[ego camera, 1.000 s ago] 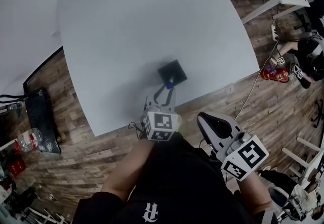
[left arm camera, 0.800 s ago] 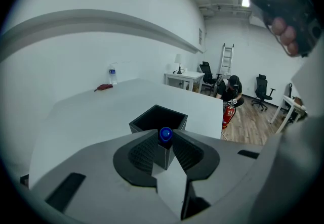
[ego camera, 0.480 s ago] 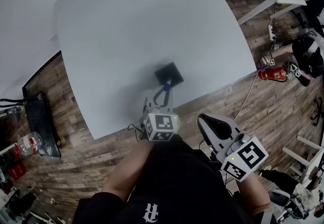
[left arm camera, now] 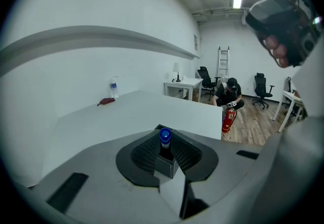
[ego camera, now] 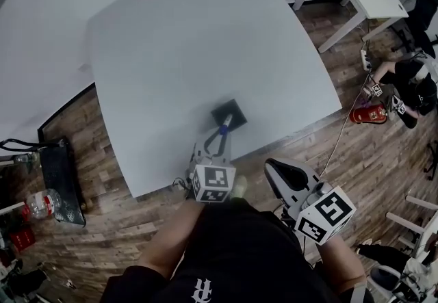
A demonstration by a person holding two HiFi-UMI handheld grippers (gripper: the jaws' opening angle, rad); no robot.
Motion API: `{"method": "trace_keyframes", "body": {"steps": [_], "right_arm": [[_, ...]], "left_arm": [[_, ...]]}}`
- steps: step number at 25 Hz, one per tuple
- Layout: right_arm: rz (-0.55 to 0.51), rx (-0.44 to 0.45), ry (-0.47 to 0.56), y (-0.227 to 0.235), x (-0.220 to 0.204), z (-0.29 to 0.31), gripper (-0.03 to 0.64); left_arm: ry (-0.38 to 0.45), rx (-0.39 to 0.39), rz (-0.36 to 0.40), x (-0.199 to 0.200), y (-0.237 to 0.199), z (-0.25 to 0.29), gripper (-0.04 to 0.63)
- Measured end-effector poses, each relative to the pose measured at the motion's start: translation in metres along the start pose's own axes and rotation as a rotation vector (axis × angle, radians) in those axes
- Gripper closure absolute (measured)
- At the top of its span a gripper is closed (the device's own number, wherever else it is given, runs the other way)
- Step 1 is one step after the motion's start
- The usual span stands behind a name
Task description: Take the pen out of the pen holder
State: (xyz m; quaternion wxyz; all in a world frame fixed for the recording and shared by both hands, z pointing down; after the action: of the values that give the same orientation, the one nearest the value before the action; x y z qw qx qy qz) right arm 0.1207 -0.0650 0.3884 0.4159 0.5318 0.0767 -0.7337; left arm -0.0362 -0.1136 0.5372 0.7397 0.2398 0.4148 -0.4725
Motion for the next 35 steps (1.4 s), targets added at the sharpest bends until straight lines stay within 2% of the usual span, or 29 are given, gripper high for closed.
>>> {"method": "trace_keyframes", "body": {"steps": [18, 29, 35], "right_arm": [[-0.098, 0.023, 0.060, -0.018, 0.009, -0.017, 0.600], [-0.168, 0.040, 0.105, -0.030, 0.021, -0.027, 0.600], [-0.226, 0.049, 0.146, -0.037, 0.032, -0.033, 0.600]], "left_arm": [[0.137, 0.030, 0.013, 0.042, 0.009, -0.075, 0.529], [0.274, 0.027, 0.054, 0.087, 0.020, -0.138, 0.529], [0.348, 0.004, 0.052, 0.108, 0.030, -0.176, 0.529]]}}
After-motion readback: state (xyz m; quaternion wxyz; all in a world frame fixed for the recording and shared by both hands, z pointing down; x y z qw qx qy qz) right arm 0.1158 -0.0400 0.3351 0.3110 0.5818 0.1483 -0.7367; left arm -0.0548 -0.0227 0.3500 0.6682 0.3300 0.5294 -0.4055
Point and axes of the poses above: the fingertips, and each gripper's own axes: z forward along the fingers, y to its right, x out of its top, the point moved 7 cm from there along -z, backward along the fingers, and after that the axes turned 5 degrees about -z, right-handed, at the moved point
